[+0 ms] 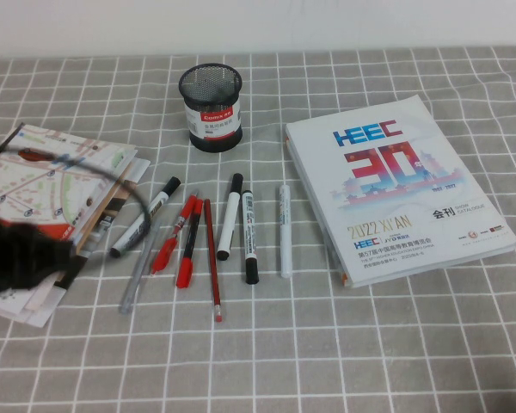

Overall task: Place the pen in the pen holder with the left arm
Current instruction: Pick up the pen on the table

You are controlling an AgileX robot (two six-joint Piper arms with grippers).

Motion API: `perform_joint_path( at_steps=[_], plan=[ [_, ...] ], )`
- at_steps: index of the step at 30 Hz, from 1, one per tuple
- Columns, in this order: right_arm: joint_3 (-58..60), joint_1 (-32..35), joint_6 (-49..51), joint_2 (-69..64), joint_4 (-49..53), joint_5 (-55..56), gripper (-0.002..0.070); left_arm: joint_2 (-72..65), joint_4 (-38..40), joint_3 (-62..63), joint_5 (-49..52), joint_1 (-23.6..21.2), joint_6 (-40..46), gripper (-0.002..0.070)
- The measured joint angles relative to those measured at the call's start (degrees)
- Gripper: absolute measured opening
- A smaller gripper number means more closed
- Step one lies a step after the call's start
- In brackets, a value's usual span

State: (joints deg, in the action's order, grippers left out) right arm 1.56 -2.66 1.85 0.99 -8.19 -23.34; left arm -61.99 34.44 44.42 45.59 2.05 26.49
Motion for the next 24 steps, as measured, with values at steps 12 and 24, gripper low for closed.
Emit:
perform_joint_path(
  at_steps=[12, 24],
  plan=[
    [0.0, 0.0, 0.0, 0.0, 0.0, 0.0, -0.0015, -28.6, -18.6, 25.8, 10.0, 11.9, -6.2, 0.0],
    [0.0, 0.0, 0.0, 0.0, 0.0, 0.0, -0.0015, -45.9, -24.5, 44.8, 18.9, 14.1, -6.5, 0.0]
  ],
)
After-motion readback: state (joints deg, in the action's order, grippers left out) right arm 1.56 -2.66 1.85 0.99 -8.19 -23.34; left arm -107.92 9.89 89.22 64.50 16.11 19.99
